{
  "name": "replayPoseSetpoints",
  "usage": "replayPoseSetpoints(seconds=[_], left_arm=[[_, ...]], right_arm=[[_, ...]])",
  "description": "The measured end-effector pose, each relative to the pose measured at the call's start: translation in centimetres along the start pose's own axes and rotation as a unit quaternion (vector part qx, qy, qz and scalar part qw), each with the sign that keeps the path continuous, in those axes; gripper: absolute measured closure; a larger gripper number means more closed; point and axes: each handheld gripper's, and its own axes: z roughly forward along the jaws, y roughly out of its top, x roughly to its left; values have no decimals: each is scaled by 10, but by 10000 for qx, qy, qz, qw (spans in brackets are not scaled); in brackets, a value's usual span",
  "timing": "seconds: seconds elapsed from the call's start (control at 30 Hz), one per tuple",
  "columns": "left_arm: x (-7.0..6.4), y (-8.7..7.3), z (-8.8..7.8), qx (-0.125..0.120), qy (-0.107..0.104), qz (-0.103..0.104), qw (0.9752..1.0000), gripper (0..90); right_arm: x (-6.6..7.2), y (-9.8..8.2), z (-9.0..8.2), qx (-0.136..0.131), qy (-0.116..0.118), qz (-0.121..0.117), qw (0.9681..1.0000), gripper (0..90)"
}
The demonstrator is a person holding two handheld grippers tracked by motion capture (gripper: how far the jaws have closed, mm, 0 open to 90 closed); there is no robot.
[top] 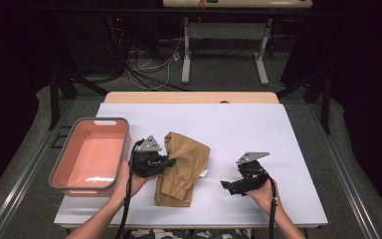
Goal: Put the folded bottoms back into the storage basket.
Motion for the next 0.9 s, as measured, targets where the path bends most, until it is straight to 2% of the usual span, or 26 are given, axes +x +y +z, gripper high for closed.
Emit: replayPoseSetpoints(seconds=[0.13, 0.33, 0.43, 0.6, 0.9], left_arm=[[3, 1, -6, 36, 73, 77, 9999, 812], [7, 4, -15, 90, 177, 153, 9997, 812], [10, 6, -18, 123, 207, 115, 9996, 812], [14, 9, -24, 181, 327, 204, 9991, 812], [23, 14, -35, 302, 464, 201, 9983, 812]], right_arm=[[0, 0, 0, 1, 10, -19, 10000, 11], [0, 0, 1, 41, 3, -78, 10000, 11], [-1, 0, 1, 27, 23, -69, 10000, 6], [-1, -1, 1, 42, 27, -14, 10000, 2], [0, -1, 0, 53, 20, -28, 10000, 2]])
